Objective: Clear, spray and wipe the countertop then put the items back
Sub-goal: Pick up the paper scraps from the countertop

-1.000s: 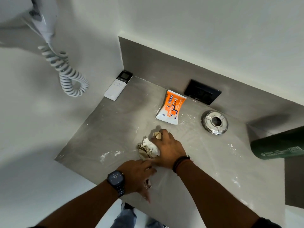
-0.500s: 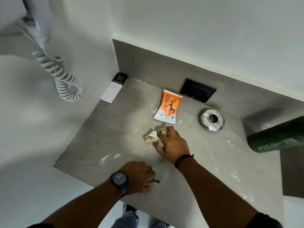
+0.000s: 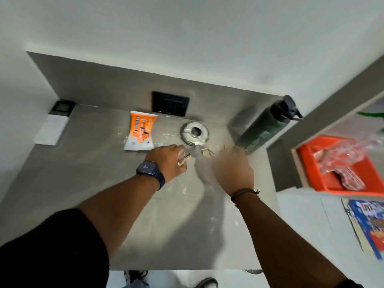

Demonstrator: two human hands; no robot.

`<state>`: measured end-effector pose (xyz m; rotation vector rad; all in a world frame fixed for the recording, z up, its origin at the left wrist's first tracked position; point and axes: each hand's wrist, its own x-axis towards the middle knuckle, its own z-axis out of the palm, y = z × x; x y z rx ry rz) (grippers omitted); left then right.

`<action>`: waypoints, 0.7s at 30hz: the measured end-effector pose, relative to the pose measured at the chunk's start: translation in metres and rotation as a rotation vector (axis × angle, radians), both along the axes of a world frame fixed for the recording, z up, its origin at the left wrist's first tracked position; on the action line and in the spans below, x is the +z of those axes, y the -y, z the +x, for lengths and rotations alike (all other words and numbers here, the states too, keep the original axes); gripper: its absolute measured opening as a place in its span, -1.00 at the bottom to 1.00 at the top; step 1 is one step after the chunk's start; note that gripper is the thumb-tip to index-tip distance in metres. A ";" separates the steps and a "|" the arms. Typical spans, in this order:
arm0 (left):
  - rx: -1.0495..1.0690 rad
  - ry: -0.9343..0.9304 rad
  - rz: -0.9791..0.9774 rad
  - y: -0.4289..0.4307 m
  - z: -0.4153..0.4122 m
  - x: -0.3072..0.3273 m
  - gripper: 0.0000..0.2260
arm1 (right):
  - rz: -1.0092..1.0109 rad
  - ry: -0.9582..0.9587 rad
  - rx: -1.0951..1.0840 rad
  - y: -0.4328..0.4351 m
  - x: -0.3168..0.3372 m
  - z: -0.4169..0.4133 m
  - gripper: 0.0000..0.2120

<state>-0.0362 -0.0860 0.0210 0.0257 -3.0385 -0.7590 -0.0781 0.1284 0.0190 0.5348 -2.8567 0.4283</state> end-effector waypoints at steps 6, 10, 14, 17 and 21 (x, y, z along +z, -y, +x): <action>-0.071 -0.033 0.061 -0.117 -0.027 0.013 -0.73 | -0.093 -0.052 -0.194 -0.116 -0.001 0.011 -0.77; -0.217 -0.026 0.168 -0.227 -0.014 -0.004 -0.69 | -0.197 -0.038 -0.376 -0.210 -0.021 0.038 -0.80; -0.337 0.032 0.234 -0.344 0.005 -0.043 -0.74 | -0.278 -0.006 -0.599 -0.311 -0.059 0.077 -0.79; -0.249 0.131 0.312 -0.427 0.026 -0.087 -0.76 | -0.292 0.149 -0.729 -0.371 -0.113 0.110 -0.73; -0.047 0.290 0.416 -0.504 0.061 -0.165 -0.78 | -0.366 0.452 -0.849 -0.411 -0.208 0.143 -0.60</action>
